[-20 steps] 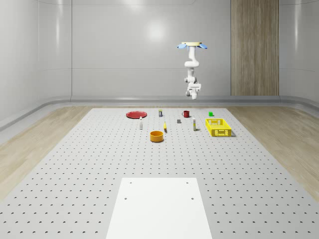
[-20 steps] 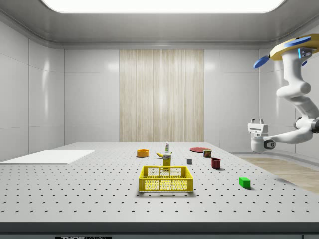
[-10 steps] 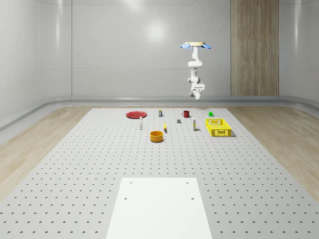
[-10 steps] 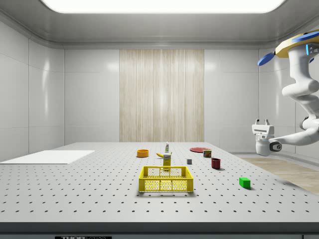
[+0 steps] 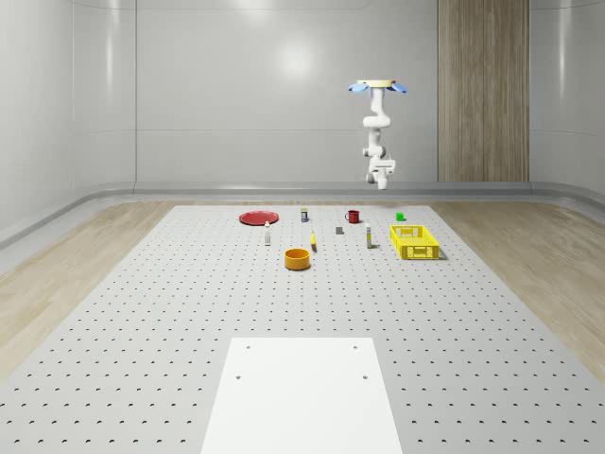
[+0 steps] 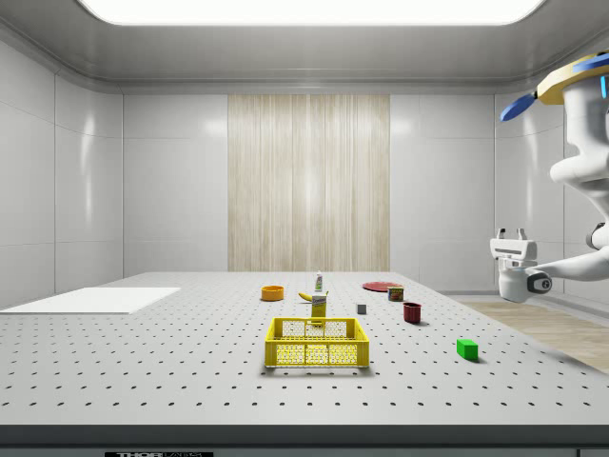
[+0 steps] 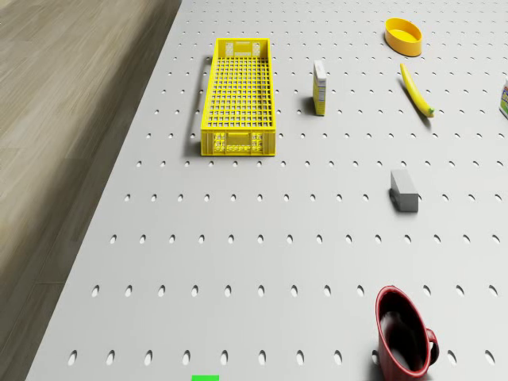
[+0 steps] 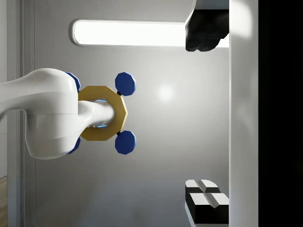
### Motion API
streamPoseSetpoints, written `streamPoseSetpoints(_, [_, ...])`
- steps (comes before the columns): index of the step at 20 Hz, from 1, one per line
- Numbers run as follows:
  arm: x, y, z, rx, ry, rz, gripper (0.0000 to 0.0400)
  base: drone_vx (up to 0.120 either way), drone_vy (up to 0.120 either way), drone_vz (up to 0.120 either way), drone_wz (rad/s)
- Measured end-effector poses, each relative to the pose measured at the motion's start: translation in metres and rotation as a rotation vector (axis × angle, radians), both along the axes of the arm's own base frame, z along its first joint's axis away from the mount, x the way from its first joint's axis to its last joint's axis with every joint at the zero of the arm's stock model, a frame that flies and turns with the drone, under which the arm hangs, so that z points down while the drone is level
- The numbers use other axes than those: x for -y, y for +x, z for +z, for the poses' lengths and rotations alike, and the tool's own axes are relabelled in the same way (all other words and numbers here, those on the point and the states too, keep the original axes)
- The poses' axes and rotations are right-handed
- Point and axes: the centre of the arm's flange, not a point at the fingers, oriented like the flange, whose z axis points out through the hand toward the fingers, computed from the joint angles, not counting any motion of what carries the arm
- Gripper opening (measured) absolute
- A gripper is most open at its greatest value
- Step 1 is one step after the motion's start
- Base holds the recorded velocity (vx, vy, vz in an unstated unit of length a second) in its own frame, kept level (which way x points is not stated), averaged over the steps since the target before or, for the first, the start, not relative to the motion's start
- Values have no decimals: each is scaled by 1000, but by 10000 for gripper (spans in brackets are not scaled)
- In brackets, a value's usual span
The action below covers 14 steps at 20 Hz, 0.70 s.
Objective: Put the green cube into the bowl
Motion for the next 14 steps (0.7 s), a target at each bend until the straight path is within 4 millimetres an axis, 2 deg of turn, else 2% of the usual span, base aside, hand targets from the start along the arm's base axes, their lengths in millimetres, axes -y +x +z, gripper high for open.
streamPoseSetpoints(6, [0,0,0,5,-4,0,400,0,120,0,0])
streamPoseSetpoints(10, [-1,-1,0,8,-10,0,400,110,110,0,0])
streamPoseSetpoints(14, [-2,-1,0,11,-22,0,400,120,0,0,0])
